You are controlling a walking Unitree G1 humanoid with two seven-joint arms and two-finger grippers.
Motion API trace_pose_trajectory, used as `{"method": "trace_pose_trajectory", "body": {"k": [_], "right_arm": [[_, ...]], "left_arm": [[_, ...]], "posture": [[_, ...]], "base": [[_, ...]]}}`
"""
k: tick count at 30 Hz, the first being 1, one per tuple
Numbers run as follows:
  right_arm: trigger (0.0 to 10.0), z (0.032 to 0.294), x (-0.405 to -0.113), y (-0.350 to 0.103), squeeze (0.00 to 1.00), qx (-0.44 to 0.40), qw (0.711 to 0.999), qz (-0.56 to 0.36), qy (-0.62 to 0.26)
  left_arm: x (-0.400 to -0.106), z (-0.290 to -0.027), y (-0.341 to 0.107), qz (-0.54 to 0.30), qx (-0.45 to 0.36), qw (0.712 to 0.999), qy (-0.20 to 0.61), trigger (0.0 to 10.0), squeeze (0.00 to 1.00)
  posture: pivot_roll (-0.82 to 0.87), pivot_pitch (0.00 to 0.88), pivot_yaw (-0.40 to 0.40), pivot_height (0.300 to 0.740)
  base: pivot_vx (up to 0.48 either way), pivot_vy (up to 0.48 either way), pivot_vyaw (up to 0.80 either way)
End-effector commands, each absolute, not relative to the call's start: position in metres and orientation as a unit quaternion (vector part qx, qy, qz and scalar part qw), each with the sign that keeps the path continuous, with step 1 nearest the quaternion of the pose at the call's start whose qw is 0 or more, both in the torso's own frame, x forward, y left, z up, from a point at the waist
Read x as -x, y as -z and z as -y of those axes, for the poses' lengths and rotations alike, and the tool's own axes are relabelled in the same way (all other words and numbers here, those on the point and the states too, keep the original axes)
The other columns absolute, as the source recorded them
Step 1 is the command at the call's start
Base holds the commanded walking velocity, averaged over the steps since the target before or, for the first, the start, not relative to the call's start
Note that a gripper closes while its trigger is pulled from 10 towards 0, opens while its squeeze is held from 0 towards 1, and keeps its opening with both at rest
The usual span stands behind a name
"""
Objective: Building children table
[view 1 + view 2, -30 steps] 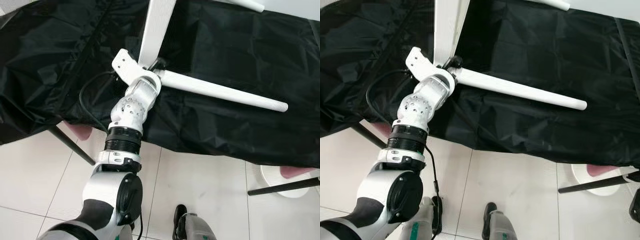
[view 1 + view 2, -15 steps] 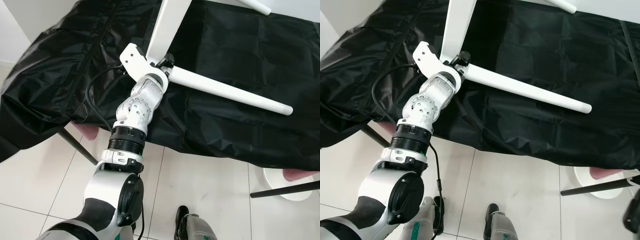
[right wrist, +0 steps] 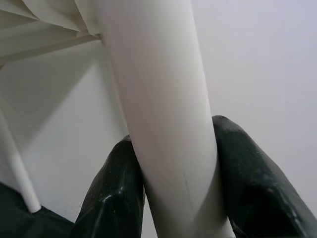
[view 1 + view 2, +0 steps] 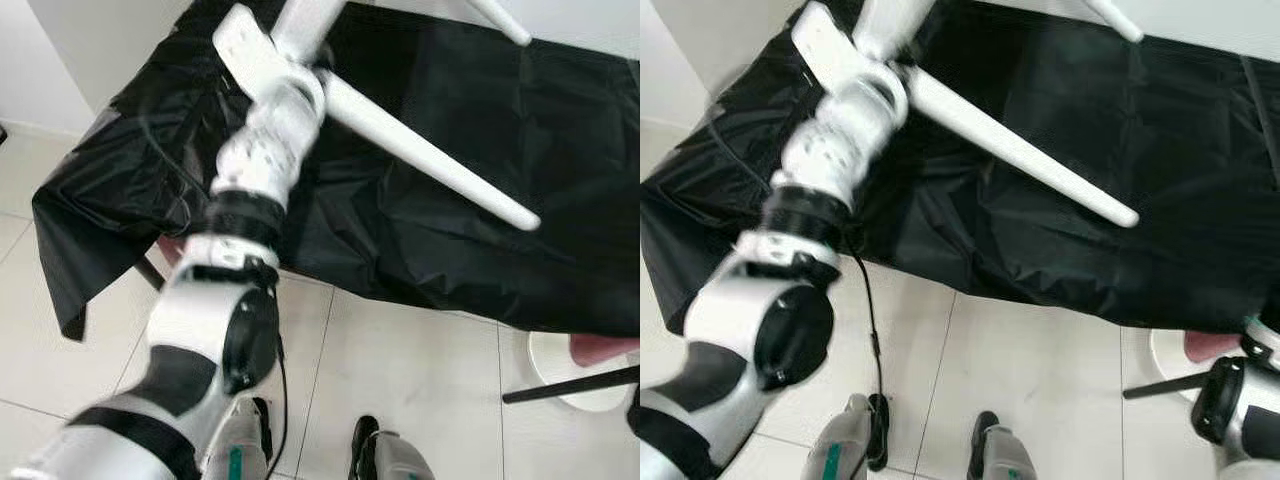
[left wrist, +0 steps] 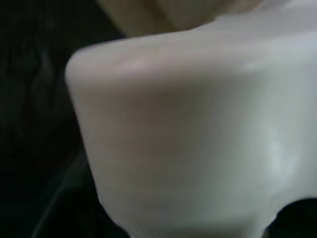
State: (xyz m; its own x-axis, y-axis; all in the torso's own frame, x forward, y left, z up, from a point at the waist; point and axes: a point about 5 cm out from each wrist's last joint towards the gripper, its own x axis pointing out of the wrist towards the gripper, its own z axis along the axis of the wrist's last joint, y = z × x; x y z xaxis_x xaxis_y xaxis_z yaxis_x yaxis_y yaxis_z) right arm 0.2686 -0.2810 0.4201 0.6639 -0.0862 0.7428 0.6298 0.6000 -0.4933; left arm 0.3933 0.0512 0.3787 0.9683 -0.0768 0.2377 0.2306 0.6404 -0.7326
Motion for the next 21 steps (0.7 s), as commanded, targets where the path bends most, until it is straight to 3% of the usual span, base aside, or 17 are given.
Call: {"method": "trace_pose_trajectory", "body": {"k": [1,12,19,21], "right_arm": [[0.0,0.273,-0.293,-0.396,0.0,0.331,0.868,0.319,0.188],[0.0,0.28,-0.292,-0.354,0.0,0.238,0.891,0.295,0.248],[0.0,0.296,-0.268,-0.278,0.0,0.146,0.892,0.243,0.352],[0.0,0.299,-0.27,-0.25,0.0,0.065,0.914,0.209,0.342]], "left_arm": [[-0.363,-0.027,-0.442,0.224,0.39,0.86,0.243,0.0,0.0],[-0.357,-0.02,-0.458,0.245,0.359,0.859,0.271,0.0,0.0],[-0.326,0.023,-0.47,0.249,0.334,0.831,0.368,0.0,0.0],[-0.317,0.041,-0.46,0.242,0.312,0.829,0.396,0.0,0.0]], "posture": [[0.08,0.161,0.087,0.74],[0.1,0.159,0.09,0.74],[0.12,0.174,0.099,0.74],[0.12,0.176,0.105,0.74]], "base": [[0.0,0.0,0.0],[0.0,0.0,0.0],[0.0,0.0,0.0],[0.0,0.0,0.0]]}}
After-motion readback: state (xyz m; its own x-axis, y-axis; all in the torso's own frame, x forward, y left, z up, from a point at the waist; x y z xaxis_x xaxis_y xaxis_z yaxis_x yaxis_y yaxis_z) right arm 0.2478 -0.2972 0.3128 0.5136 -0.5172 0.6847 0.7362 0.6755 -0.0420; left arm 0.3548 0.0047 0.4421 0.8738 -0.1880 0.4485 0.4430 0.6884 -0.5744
